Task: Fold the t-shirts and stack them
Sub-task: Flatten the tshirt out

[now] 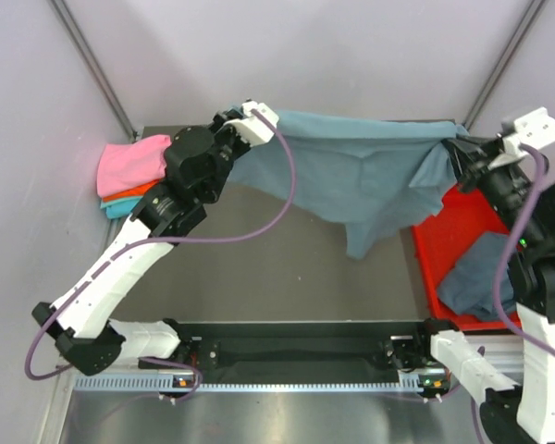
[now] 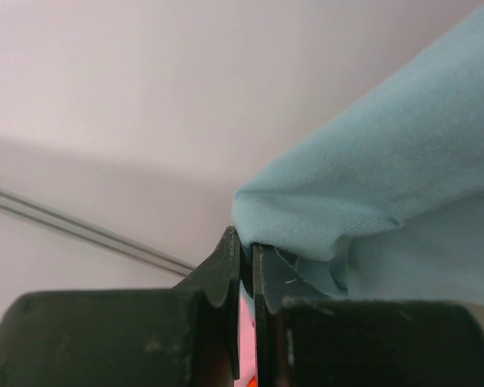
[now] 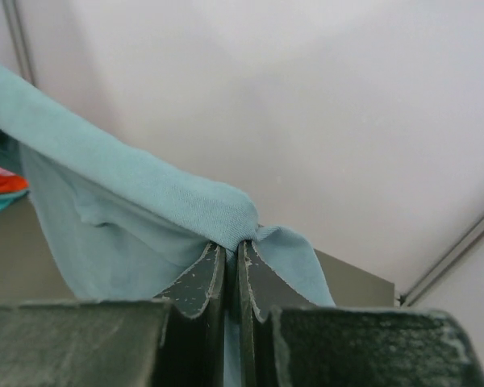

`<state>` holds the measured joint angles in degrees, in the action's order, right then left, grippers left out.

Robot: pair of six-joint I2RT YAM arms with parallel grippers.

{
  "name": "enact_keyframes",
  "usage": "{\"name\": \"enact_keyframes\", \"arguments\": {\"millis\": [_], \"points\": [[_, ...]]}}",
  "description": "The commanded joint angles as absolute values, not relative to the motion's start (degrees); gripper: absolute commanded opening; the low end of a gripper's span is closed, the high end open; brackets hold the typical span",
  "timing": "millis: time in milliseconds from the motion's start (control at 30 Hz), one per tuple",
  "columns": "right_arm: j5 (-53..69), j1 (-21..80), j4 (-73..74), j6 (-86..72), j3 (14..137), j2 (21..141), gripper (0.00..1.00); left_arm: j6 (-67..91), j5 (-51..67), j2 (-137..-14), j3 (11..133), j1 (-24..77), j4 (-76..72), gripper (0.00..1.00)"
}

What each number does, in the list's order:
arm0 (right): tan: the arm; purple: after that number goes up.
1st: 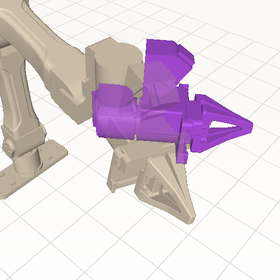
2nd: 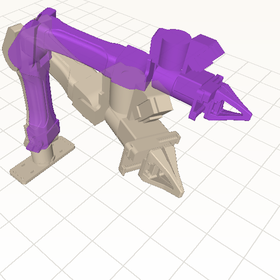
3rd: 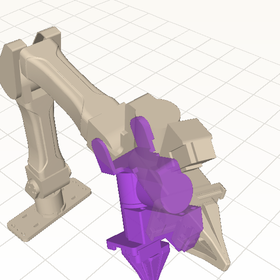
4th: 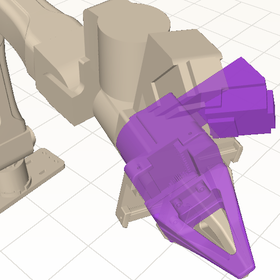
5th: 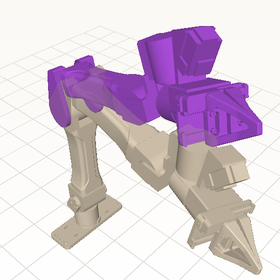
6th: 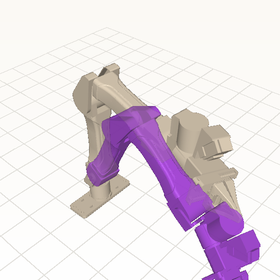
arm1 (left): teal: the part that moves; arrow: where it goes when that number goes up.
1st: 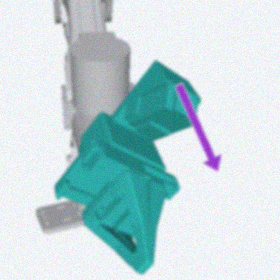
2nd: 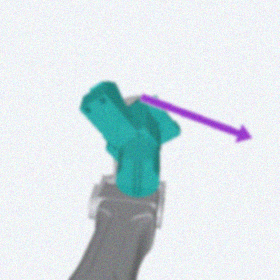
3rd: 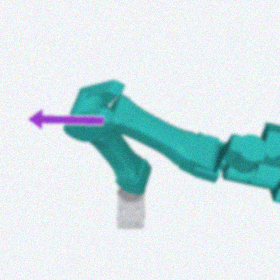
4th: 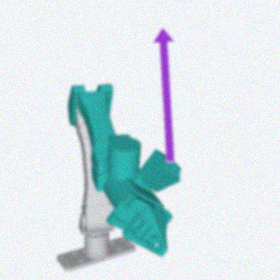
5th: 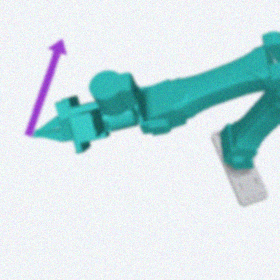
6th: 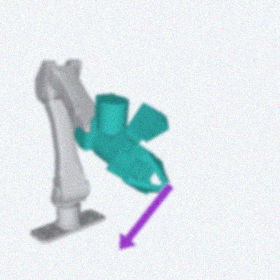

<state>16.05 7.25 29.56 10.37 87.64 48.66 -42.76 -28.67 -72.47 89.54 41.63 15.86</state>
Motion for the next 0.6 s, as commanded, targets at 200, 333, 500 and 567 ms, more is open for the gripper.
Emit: {"name": "enact_keyframes", "arguments": {"millis": [200, 333, 500, 567], "points": [[20.3, 6.59, 36.05, 0.97, 88.96, 46.05, 0.0, -38.6, -24.08, -62.67, 82.89, 40.52, 15.82, 0.0], [20.92, 6.59, 30.51, 1.75, 83.94, 51.66, 0.0, -34.11, -21.45, -63.89, 77.27, 40.43, 17.66, 0.0], [23.63, 6.59, 31.55, 4.56, 80.43, 65.02, 0.0, -24.2, -18.38, -67.93, 70.43, 40.34, 22.06, 0.0], [24.78, 6.59, 30.68, 5.27, 77.89, 70.19, 0.0, -22.51, -17.06, -69.51, 66.9, 39.47, 19.35, 0.0]]}}
